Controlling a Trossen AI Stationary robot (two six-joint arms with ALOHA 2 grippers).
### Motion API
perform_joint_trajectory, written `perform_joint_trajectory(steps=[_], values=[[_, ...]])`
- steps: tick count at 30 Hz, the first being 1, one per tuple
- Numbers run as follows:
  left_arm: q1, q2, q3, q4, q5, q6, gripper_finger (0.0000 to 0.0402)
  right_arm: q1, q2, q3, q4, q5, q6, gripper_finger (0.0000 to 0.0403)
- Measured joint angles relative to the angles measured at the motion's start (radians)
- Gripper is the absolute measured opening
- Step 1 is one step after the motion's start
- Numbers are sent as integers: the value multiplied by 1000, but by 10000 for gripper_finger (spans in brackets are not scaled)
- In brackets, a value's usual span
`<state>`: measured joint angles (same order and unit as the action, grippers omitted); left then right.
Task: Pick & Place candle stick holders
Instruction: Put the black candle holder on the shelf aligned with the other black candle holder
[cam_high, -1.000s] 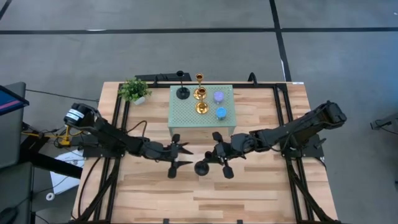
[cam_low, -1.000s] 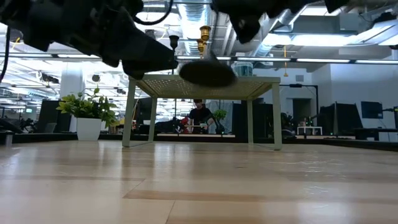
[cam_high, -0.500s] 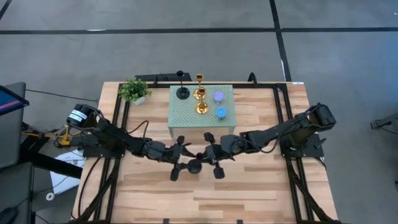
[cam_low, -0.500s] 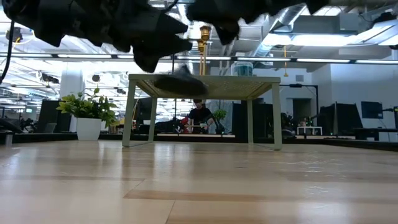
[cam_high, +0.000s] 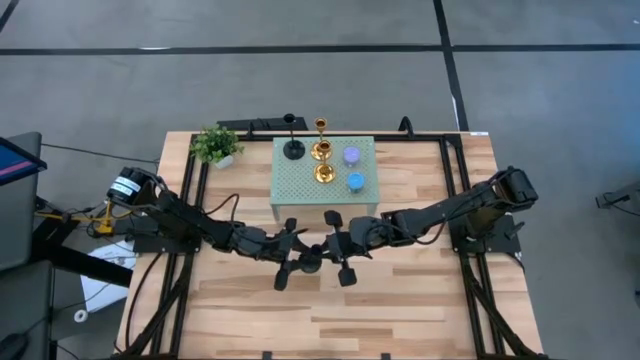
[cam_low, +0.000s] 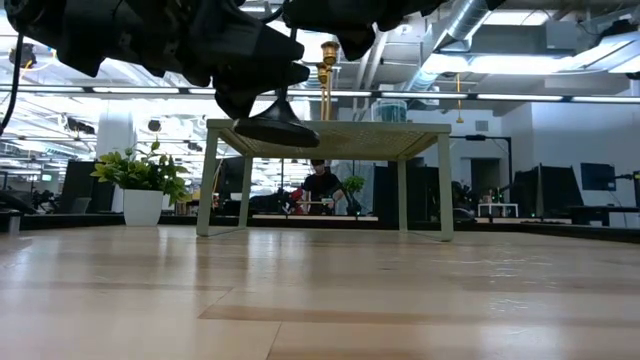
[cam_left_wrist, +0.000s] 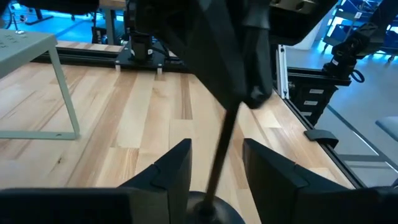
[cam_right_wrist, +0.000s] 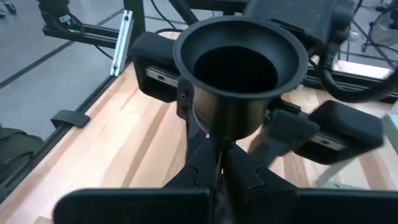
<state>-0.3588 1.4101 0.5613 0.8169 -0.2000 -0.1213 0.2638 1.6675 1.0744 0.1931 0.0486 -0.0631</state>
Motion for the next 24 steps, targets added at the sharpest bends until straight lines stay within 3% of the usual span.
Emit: perform_joint_trajectory(steps=[8,19,24], values=[[0,0,0,-1,0,0,112,0,-3,0,2,4,-3,0],[-1,0,-1,-10,2,21,17,0,-4,0,15,3,-9,0],[0,0,-1,-10,2,28,24,2,-5,0,15,4,-11,5]])
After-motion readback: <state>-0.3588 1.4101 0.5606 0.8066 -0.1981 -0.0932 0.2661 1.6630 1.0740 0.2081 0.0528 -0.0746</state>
